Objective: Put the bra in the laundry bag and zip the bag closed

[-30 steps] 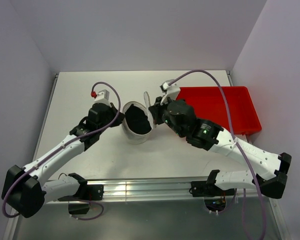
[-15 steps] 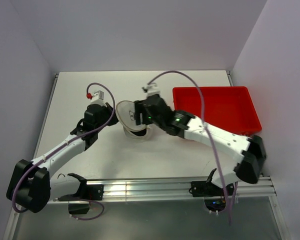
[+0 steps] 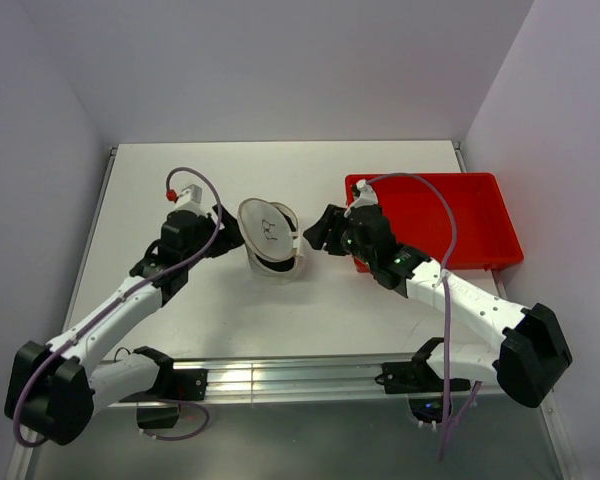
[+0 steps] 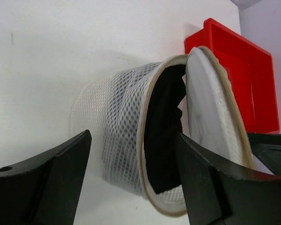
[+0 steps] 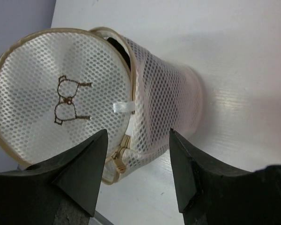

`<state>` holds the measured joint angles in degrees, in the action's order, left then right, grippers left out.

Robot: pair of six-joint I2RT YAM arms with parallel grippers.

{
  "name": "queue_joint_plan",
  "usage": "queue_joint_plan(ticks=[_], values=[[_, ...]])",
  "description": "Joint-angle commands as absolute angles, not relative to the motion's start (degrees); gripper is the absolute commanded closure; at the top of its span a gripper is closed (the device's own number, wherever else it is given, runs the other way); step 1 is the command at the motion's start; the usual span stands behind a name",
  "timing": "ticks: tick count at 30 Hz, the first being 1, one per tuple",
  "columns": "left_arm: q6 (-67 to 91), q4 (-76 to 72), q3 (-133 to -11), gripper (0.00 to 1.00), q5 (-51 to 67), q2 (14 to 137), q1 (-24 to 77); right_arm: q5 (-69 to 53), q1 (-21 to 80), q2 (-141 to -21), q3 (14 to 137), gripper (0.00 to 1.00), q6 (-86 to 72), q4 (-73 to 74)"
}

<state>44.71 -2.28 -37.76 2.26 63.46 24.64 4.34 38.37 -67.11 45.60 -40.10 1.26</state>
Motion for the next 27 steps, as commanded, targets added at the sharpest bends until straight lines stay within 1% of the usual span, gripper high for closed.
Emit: queue_joint_plan(ticks=[1,5,8,12,14,17,22,25,26,27], values=[[45.26,6.66,-39.73,0.22,0.00,58.37,24.26,0.27,38.41,-65.92,44.74,0.37,-41.49,-6.50],[46.23,13.09,-37.80,0.25,-6.06,51.35,24.26,0.87,38.50,-64.43,43.16,0.38,-40.96,-7.47],[46.93,18.35,-36.30,0.31,-8.08,46.52,24.17,0.88,38.50,-63.64,42.45,0.38,-40.25,-7.03],[49.04,19.69,-34.72,0.36,-6.34,38.61,24.17,1.06,38.50,-63.11,41.84,0.38,-39.81,-7.03],[49.83,17.33,-33.50,0.34,-4.06,37.27,24.17,0.97,38.50,-62.75,41.40,0.38,-39.81,-7.47],[49.92,11.96,-33.92,0.30,1.03,39.36,24.17,0.62,38.50,-62.58,41.22,0.38,-39.73,-7.38],[47.99,9.41,-36.21,0.31,2.55,47.79,24.17,0.26,38.50,-62.32,41.22,0.38,-39.38,-7.21],[47.55,7.83,-36.30,0.36,1.23,50.09,24.08,0.26,38.50,-62.23,40.87,0.38,-39.29,-7.47],[47.20,7.39,-36.56,0.40,1.06,50.88,24.00,0.26,38.50,-62.31,40.78,0.38,-39.29,-7.64],[47.02,6.60,-36.74,0.42,1.23,51.58,24.08,0.18,38.50,-62.58,40.87,0.38,-39.29,-7.82]])
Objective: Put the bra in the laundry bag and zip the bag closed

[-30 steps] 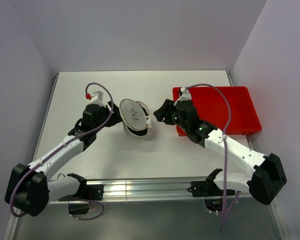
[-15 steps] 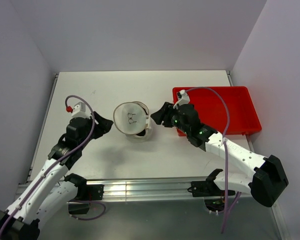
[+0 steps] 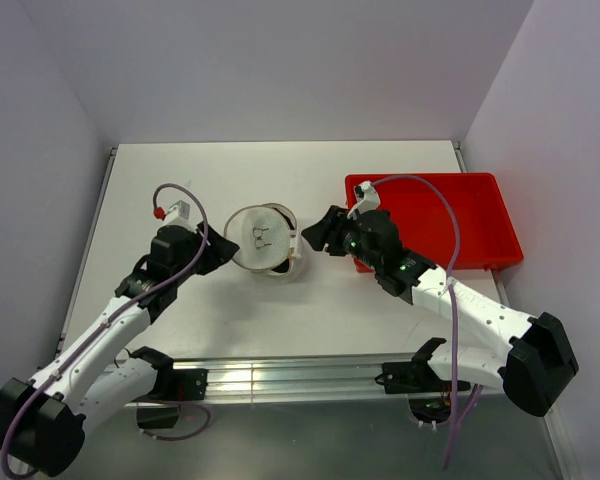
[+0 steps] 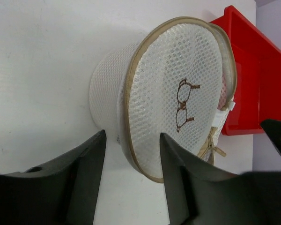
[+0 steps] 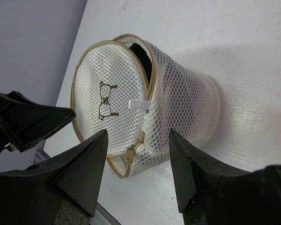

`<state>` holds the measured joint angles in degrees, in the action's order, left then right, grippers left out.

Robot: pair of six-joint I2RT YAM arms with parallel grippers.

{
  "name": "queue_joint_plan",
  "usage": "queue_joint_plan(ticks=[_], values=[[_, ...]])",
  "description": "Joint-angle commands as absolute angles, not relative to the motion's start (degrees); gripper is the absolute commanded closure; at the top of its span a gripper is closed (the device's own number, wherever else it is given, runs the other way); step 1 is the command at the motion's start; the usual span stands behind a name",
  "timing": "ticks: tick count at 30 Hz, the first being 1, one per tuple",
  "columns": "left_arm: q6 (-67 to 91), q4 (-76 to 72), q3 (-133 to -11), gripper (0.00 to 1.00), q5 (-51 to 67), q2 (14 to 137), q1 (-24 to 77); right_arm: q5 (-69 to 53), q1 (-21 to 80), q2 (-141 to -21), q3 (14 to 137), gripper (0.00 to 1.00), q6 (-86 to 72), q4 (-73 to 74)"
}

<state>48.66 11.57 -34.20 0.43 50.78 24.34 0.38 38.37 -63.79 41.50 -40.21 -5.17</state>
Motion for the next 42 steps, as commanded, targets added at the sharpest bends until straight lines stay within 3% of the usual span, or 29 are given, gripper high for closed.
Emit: queue_joint_plan(ticks=[1,4,7,22,35,42], values=[[47.02,5.81,-36.91,0.46,1.67,52.90,24.08,-1.39,38.50,-62.75,40.78,0.38,-39.37,-8.00],[47.02,2.47,-36.74,0.77,3.24,54.75,24.08,-2.02,38.50,-64.24,40.96,0.38,-39.73,-8.26],[47.98,-0.78,-36.56,1.00,6.40,54.32,24.08,-1.76,38.50,-66.17,41.84,0.36,-39.81,-6.51],[61.08,-16.08,-28.75,1.00,16.34,48.43,23.99,-5.54,38.50,-66.45,38.85,0.31,-42.45,-11.16],[70.13,-34.18,-19.25,1.00,20.22,48.34,23.03,-0.96,37.36,-65.66,35.34,0.30,-45.97,-11.16],[73.47,-40.77,-16.97,1.00,21.27,47.46,22.85,-11.41,35.95,-67.50,33.84,0.33,-48.16,-18.36]])
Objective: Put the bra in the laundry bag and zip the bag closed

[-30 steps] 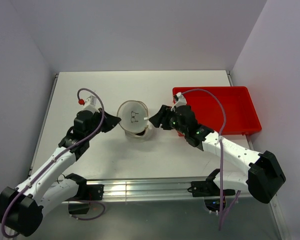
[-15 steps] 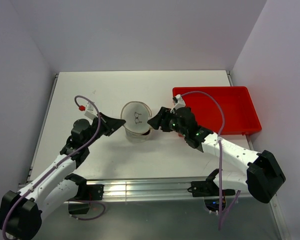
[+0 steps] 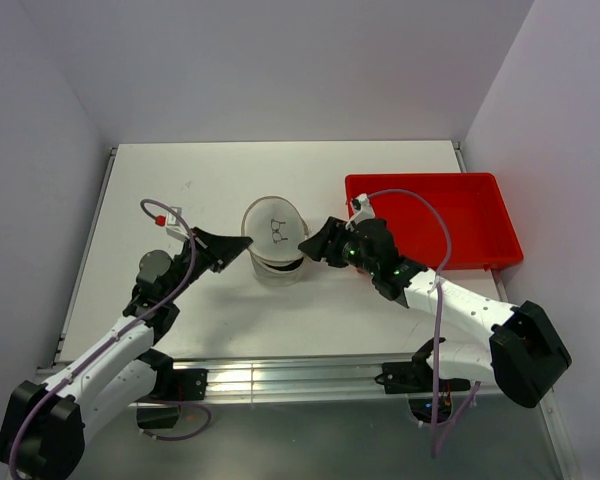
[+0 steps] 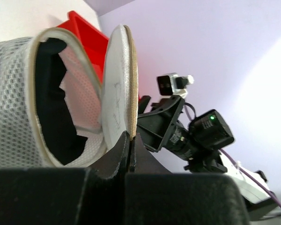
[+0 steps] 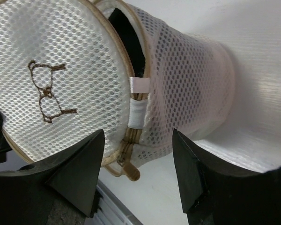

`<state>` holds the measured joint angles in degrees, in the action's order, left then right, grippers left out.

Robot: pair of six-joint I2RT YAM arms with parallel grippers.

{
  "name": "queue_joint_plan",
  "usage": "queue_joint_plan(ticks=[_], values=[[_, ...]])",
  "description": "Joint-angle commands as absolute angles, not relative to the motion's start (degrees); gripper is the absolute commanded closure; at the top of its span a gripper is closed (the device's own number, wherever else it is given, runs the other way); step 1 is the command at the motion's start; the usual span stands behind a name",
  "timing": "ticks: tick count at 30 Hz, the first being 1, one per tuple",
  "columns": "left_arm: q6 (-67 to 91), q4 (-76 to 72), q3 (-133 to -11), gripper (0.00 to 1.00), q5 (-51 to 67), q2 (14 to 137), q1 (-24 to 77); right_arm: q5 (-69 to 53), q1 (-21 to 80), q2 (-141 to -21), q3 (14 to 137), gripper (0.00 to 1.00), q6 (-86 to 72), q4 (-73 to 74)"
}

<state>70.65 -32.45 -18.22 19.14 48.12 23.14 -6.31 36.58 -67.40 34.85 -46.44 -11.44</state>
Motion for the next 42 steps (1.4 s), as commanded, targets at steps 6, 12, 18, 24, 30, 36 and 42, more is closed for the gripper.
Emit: queue_joint_plan(ticks=[6,12,18,24,30,36,42], values=[[77.87,-50.61,-12.57,1.00,23.11,50.00,22.41,-13.45,35.42,-66.71,32.61,0.37,-50.10,-23.20],[78.14,-50.54,-13.27,1.00,25.31,52.99,22.41,-13.36,34.02,-67.94,31.38,0.43,-51.06,-24.87],[75.77,-45.98,-16.51,1.00,26.01,54.66,21.97,-13.27,33.05,-68.20,30.06,0.52,-51.42,-26.72],[71.73,-37.37,-22.04,1.00,28.56,58.61,19.87,-14.06,32.78,-67.16,28.39,0.67,-51.51,-29.27],[65.93,-30.86,-30.30,1.00,30.41,68.54,18.02,-13.71,33.31,-65.13,26.38,0.84,-52.99,-29.09],[58.99,-22.09,-36.47,0.63,27.44,72.96,18.02,-8.01,35.33,-64.51,25.13,0.98,-57.47,-30.32],[48.61,-1.70,-41.48,0.30,7.36,55.57,21.16,-3.69,36.47,-66.27,26.81,1.00,-59.06,-29.97]])
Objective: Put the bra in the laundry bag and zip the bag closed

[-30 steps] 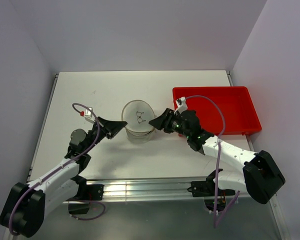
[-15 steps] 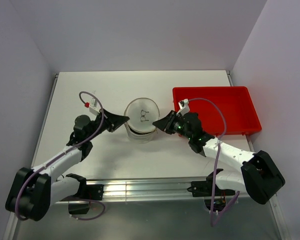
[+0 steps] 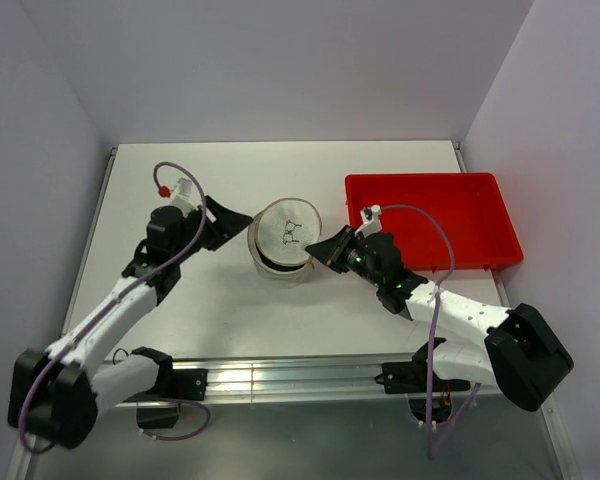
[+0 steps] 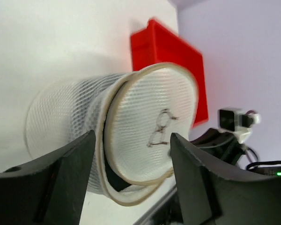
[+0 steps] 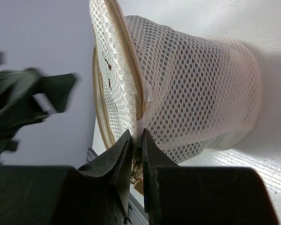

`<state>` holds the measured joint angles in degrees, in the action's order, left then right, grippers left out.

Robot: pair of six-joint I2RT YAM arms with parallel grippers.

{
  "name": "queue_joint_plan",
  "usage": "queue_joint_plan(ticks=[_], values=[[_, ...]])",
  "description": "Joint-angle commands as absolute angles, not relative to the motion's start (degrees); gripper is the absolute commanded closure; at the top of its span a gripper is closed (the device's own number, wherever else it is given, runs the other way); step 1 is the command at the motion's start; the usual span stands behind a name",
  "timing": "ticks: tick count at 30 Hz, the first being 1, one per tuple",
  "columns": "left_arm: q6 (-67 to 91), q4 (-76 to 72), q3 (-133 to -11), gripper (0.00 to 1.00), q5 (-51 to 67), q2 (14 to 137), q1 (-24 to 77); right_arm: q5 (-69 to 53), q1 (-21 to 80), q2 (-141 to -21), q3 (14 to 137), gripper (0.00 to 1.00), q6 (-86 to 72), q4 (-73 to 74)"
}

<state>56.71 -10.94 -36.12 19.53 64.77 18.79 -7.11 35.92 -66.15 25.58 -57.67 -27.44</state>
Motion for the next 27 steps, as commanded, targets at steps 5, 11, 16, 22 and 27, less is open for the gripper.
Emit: queue_joint_plan(ticks=[5,11,16,22,27], values=[[50.52,7.38,-42.37,0.61,-8.68,50.09,40.05,-2.38,37.35,-66.36,26.81,1.00,-58.71,-29.80],[52.21,3.34,-44.54,0.66,-18.88,61.07,57.47,-2.02,37.97,-66.97,27.25,1.00,-57.31,-29.00],[52.12,0.97,-47.72,0.65,-22.24,69.15,61.96,-1.76,38.06,-66.54,27.42,1.00,-56.60,-28.92],[55.71,-3.60,-47.81,0.58,-21.45,74.52,62.14,-1.14,38.23,-65.13,26.90,1.00,-55.55,-28.21],[55.72,-5.45,-48.60,0.54,-21.36,76.99,62.14,-1.76,38.50,-65.21,26.46,1.00,-55.37,-28.91]])
